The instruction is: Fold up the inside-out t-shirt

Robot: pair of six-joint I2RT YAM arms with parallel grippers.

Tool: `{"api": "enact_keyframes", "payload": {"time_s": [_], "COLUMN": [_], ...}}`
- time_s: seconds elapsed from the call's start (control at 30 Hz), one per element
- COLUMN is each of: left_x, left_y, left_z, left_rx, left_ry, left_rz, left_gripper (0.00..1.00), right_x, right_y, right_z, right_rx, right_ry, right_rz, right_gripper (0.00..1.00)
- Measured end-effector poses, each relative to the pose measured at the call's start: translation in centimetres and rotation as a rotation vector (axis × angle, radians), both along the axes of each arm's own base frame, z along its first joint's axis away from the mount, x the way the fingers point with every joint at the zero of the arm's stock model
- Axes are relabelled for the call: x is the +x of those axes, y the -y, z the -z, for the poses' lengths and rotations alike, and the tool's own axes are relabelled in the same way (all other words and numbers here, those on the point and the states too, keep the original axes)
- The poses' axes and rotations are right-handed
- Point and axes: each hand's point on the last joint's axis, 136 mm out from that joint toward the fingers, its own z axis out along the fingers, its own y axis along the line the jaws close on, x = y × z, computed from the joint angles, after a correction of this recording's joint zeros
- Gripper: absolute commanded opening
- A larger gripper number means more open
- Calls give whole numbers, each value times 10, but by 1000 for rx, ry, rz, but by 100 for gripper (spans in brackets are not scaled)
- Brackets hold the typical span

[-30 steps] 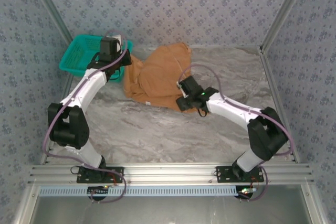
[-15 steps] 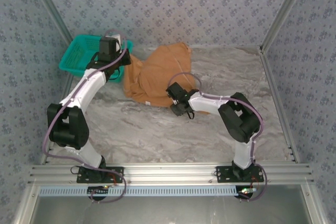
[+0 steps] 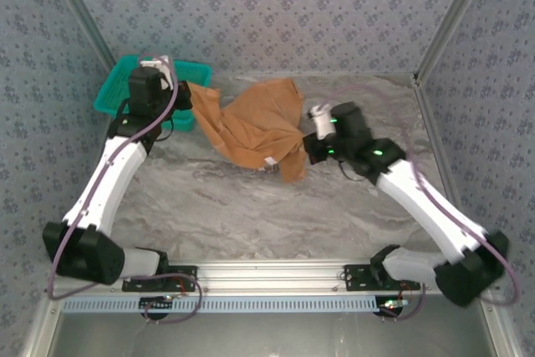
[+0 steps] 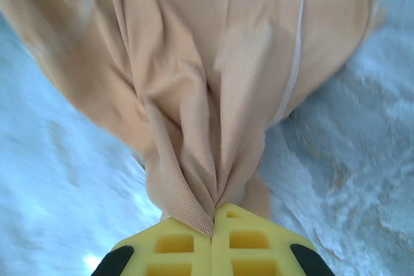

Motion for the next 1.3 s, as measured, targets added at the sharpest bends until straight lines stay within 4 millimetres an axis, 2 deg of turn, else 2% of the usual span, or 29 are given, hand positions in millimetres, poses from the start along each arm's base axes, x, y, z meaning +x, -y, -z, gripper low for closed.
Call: {"api": "enact_keyframes", "payload": {"time_s": [0.07,0.1,0.17,0.2,0.27,0.37,0.43,0.53,0.6,0.67,0.73,0.8,0.83,0.93,1.07,1.2,1.3], "left_x": [-3,-1,11,22,44,77,85,63,34,2,-25,-42,-48,-49,-49,-54,-47], "left_y": [-4,-4,-3,0,4,9,11,12,21,40,69,99,113,131,131,128,132], "left_z": [-6,-4,13,30,65,125,156,176,176,170,160,159,165,195,237,248,251], "left_rx": [0,0,8,17,35,92,127,156,163,174,197,249,287,404,532,595,618], "left_ry": [17,15,-24,-62,-143,-284,-353,-396,-373,-325,-246,-183,-175,-210,-313,-352,-357], "left_rz": [-12,-14,-16,-15,-15,-8,2,19,54,127,253,392,459,588,687,745,765], "left_gripper": [0,0,0,0,8,33,53,71,73,73,73,72,71,71,72,71,62], "right_x": [-3,1,14,24,46,73,81,84,85,87,91,97,99,103,104,105,106], "right_y": [16,24,35,38,41,43,43,43,43,45,50,56,59,64,66,67,68], "right_z": [-30,-37,-31,-22,0,49,79,98,102,103,104,107,109,117,121,121,121], "right_rx": [91,119,138,133,119,78,52,34,31,31,32,34,35,32,27,28,29], "right_ry": [35,36,-6,-43,-118,-255,-328,-375,-385,-386,-389,-393,-395,-410,-418,-415,-413], "right_rz": [19,40,80,100,135,170,182,187,189,196,210,226,235,249,251,253,255], "right_gripper": [0,0,0,0,0,0,0,0,0,0,0,0,0,0,0,0,0]}}
